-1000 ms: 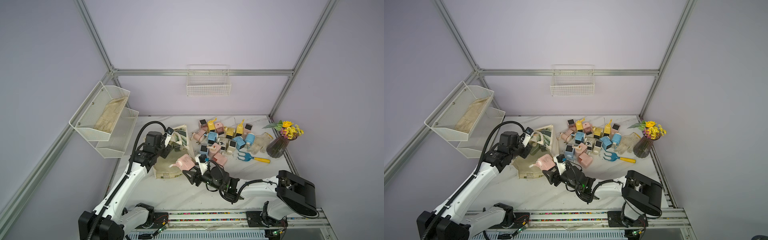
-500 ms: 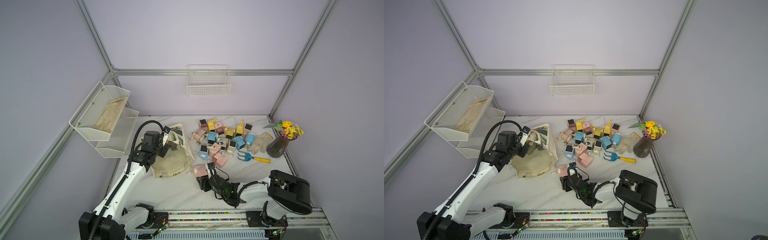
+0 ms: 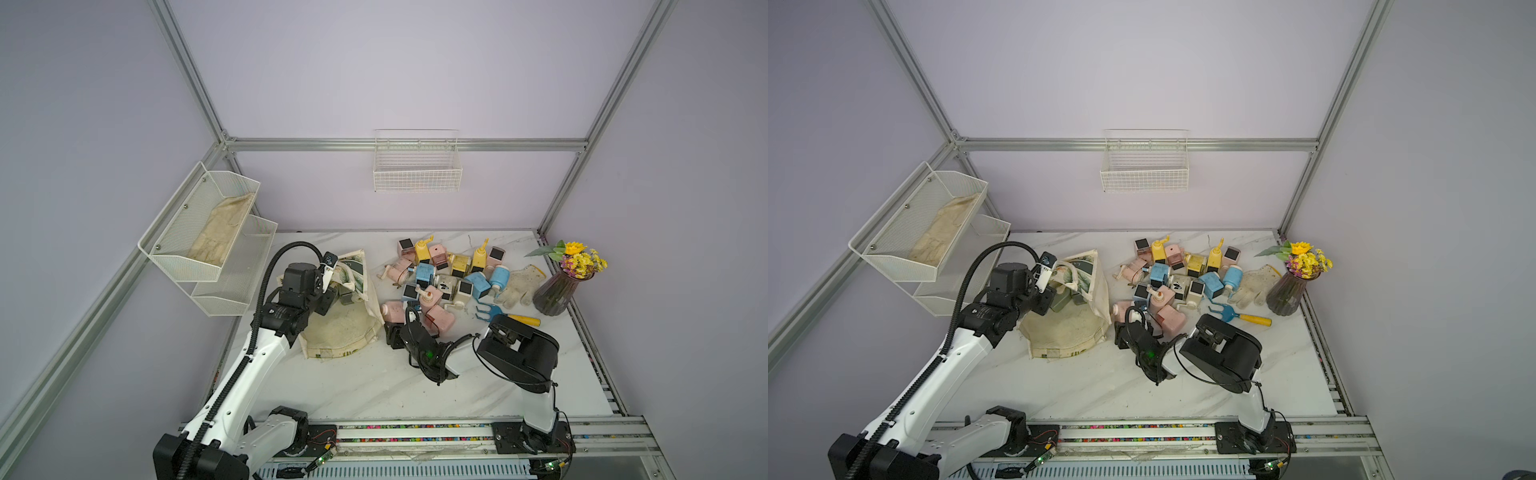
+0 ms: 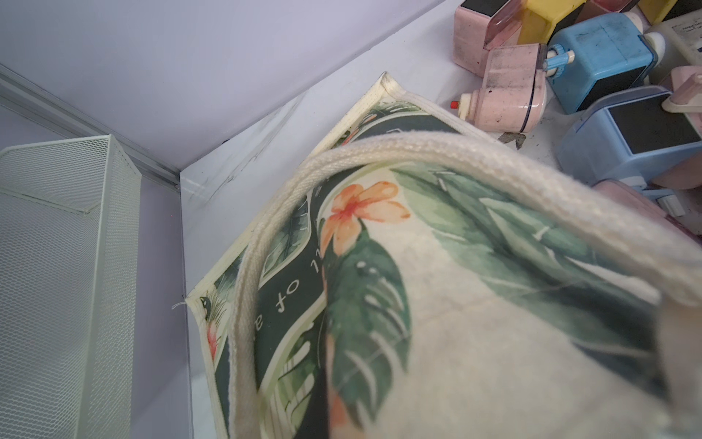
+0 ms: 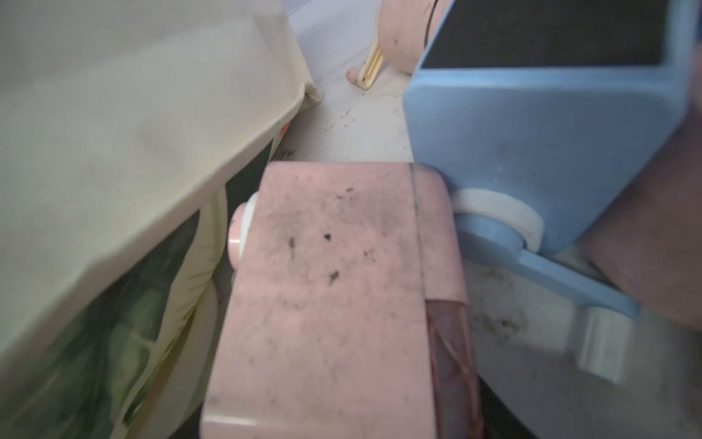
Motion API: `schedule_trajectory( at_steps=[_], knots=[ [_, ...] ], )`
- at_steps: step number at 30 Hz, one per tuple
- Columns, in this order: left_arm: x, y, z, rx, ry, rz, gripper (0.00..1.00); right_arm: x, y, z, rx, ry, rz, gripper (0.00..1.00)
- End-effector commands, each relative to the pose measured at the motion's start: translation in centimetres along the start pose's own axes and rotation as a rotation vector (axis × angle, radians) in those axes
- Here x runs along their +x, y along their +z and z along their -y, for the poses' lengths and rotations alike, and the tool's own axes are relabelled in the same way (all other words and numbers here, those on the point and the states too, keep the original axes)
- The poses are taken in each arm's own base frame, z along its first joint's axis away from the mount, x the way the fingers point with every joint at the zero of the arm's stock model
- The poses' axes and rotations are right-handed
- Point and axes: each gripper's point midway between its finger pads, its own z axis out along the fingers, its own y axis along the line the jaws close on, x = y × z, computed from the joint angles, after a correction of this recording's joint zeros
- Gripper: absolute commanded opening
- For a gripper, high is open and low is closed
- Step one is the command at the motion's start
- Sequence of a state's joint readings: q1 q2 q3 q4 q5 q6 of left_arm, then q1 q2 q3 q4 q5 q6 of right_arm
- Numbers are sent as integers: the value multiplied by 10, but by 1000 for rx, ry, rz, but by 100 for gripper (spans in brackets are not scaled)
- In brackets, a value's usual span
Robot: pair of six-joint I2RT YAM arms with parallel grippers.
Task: Take out the pencil sharpeners from the tote bags
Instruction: Place the pencil sharpener at the center of the board.
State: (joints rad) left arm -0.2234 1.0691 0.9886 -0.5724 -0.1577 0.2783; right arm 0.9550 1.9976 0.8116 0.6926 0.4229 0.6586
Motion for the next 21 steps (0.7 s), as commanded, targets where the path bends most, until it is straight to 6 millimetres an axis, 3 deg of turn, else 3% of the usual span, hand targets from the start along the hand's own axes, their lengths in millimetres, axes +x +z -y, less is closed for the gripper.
schedule_trajectory(
  at_steps=[1,4,8,11,14,17,21],
  knots=[
    [-30,-20,-11,-20,-52,121,0,13,12,11,65,-48,-53,84],
    [-30,-21,-11,-19,-54,122,0,-9,-7,-4,26,-50,-29,97],
    [-30,-20,-12,-20,-81,116,1,-37,-66,-44,-85,-107,15,97],
    [-31,-19,-12,-12,-105,102,1,-39,-110,-83,-170,-181,26,96],
    [-32,-20,-14,-17,-142,89,1,-23,-145,-141,-386,-226,-8,90],
    [-33,-23,-14,-12,-181,83,0,4,-148,-191,-491,-273,-64,86],
    [-34,-25,-14,-18,-216,58,0,37,-103,-218,-425,-282,-117,82]
  ],
)
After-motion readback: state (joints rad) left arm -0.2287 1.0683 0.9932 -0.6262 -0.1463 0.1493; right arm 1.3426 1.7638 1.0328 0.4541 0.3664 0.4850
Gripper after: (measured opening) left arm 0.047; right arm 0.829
